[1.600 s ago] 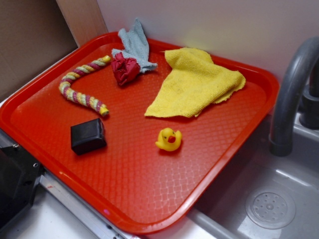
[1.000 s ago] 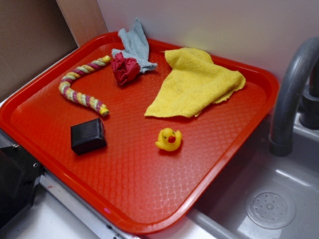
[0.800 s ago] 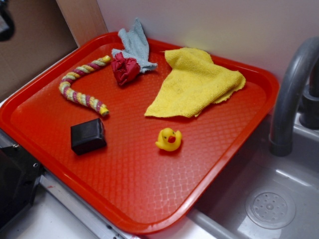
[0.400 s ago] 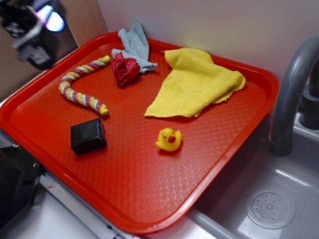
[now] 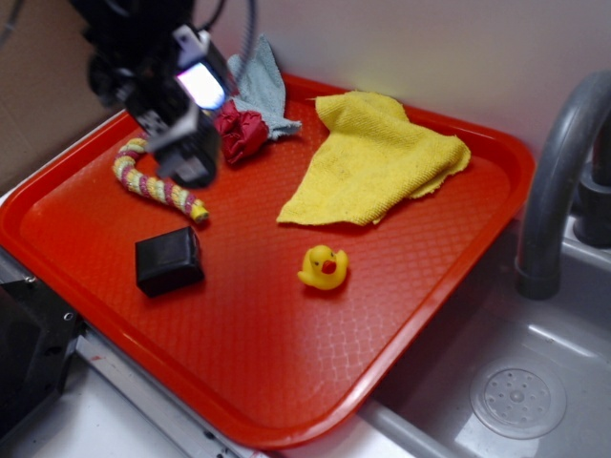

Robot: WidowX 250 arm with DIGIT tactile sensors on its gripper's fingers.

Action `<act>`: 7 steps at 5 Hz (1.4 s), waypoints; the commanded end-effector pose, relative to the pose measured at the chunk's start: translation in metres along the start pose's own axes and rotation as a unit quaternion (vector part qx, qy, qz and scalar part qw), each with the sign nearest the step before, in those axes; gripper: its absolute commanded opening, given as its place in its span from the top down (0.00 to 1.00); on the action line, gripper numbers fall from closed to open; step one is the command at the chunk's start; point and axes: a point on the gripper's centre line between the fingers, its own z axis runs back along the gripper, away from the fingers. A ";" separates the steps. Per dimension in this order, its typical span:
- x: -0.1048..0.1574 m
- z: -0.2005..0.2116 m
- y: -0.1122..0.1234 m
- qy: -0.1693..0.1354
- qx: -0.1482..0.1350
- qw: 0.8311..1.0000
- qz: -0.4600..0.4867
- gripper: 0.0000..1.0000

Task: Grab the yellow duck.

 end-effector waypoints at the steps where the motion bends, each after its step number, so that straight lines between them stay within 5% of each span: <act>1: 0.012 -0.049 -0.014 0.044 -0.022 0.998 -0.036 0.00; 3: 0.006 -0.097 -0.016 0.092 -0.078 0.991 -0.054 0.00; 5: 0.003 -0.123 -0.039 0.131 -0.069 0.986 -0.078 0.00; 6: 0.002 -0.126 -0.050 0.142 -0.060 0.984 -0.085 1.00; 7: -0.002 -0.127 -0.058 0.146 -0.049 0.983 -0.098 1.00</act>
